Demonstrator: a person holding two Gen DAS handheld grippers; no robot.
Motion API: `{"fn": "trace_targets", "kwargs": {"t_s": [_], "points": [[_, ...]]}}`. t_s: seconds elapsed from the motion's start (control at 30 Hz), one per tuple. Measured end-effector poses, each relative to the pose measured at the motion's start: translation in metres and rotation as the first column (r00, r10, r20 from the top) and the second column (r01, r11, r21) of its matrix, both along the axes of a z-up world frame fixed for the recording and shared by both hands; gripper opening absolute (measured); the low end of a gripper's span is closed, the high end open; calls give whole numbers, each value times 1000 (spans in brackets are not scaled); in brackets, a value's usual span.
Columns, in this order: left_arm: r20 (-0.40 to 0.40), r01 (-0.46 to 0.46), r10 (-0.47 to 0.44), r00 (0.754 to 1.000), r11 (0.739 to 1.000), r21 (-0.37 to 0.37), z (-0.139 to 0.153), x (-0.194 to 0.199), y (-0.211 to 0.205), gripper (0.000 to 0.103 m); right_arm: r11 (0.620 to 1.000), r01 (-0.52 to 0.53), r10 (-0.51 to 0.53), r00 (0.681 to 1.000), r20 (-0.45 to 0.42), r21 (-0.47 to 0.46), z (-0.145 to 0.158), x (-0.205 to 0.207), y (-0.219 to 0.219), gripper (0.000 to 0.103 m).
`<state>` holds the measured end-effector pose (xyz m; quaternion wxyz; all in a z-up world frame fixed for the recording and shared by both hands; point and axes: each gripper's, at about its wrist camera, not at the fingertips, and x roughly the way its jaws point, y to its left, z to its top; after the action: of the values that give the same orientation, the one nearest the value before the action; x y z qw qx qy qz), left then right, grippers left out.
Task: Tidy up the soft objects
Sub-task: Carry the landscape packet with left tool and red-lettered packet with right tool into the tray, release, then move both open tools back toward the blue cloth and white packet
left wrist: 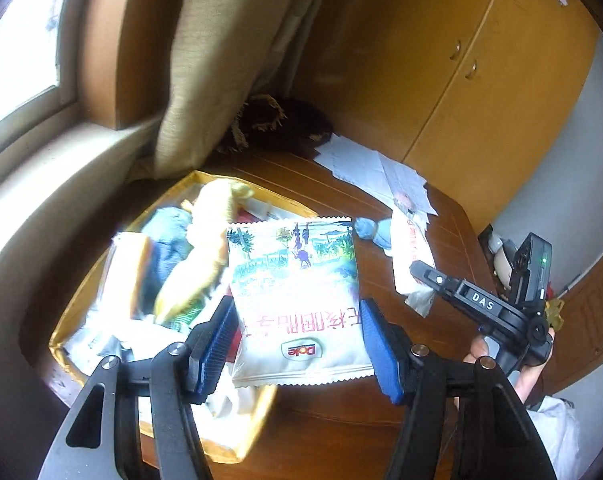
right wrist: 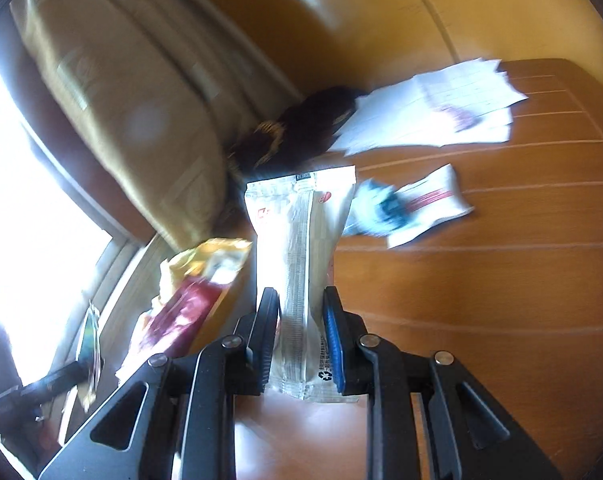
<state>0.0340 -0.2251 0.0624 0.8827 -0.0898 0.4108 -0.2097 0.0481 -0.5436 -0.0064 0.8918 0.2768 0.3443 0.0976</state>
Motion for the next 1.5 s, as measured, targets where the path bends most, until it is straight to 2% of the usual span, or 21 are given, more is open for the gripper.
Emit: {"fn": "trace_targets", "kwargs": {"t_s": [0.1,0.2,0.37,0.6,0.77,0.9,1.07,1.1,1.13,1.3,1.5], "points": [[9,-56,56,998,998,-1,-3,11,28,65,998,-54,54,999,0,-38,13,6,33,22],[-15,-101,101,995,995,-3,-12,28,51,65,991,-117,117,993,5,-69,24,22,64,22],[-56,-116,116,992,993,5,-29,51,66,65,970,-171,163,985,-58,-173,21,62,106,22],[-89,-85,87,992,996,30,-43,65,59,65,951,-199,172,977,-129,-236,3,104,120,22],[-90,-60,68,994,995,79,-51,75,46,65,943,-192,156,977,-148,-273,1,119,127,22],[-123,-38,50,991,994,100,-61,80,38,65,928,-219,175,970,-166,-302,-1,130,146,22],[-116,-25,35,993,996,90,-62,79,37,69,895,-306,273,951,-142,-324,2,126,162,29],[-118,-25,35,992,996,84,-62,77,37,70,898,-314,282,948,-146,-309,1,127,161,40],[-118,-27,37,992,997,78,-62,75,38,70,901,-321,288,946,-150,-291,0,128,159,46],[-121,-32,35,992,999,31,-58,70,40,73,921,-288,265,957,-121,-261,6,118,148,48],[-45,-102,102,994,995,-3,-38,52,50,73,933,-210,198,978,-71,-294,22,88,134,51]]}}
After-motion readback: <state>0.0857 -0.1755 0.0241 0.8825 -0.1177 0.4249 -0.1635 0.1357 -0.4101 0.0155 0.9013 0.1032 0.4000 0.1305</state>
